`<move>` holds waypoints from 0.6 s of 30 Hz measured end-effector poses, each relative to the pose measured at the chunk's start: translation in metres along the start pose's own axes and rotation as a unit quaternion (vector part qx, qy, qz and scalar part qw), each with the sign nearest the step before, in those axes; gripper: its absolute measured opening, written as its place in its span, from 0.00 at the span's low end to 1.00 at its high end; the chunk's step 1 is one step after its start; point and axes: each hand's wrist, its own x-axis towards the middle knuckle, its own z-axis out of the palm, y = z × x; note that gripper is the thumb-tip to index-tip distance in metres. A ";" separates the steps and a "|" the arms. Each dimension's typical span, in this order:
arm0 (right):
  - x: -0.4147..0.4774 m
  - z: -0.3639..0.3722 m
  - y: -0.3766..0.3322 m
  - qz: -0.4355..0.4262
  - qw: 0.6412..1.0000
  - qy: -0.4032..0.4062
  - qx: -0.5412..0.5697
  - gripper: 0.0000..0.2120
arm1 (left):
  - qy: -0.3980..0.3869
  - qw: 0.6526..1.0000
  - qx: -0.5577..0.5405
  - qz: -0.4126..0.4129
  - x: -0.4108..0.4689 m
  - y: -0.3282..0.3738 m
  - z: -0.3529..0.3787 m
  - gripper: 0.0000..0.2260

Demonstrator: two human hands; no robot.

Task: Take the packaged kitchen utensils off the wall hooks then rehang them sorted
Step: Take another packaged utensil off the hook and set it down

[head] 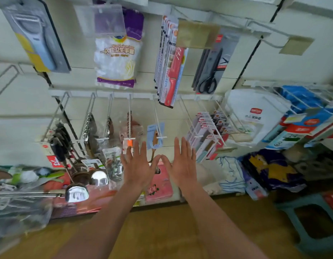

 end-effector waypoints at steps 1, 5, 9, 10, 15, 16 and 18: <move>0.004 0.002 0.005 -0.003 1.000 -0.005 0.002 0.39 | -0.001 1.000 0.000 -0.006 0.002 0.000 0.004 0.36; 0.021 0.011 0.023 -0.034 0.999 0.004 0.008 0.38 | 0.010 0.999 0.019 -0.036 0.006 0.008 0.018 0.34; 0.041 0.027 0.044 -0.078 0.997 0.011 0.020 0.38 | 0.042 0.996 0.043 -0.063 0.008 0.025 0.034 0.34; 0.045 0.033 0.050 -0.089 0.996 0.003 0.022 0.38 | 0.048 0.995 0.043 -0.074 0.008 0.029 0.041 0.33; 0.059 0.059 0.071 -0.163 0.986 0.005 0.037 0.38 | 0.107 0.985 0.064 -0.118 0.006 0.038 0.085 0.32; 0.061 0.063 0.075 -0.179 0.983 0.010 0.041 0.38 | 0.114 0.983 0.064 -0.125 0.007 0.040 0.095 0.32; 0.066 0.074 0.083 -0.208 0.977 0.022 0.044 0.38 | 0.131 0.980 0.067 -0.132 0.011 0.041 0.112 0.32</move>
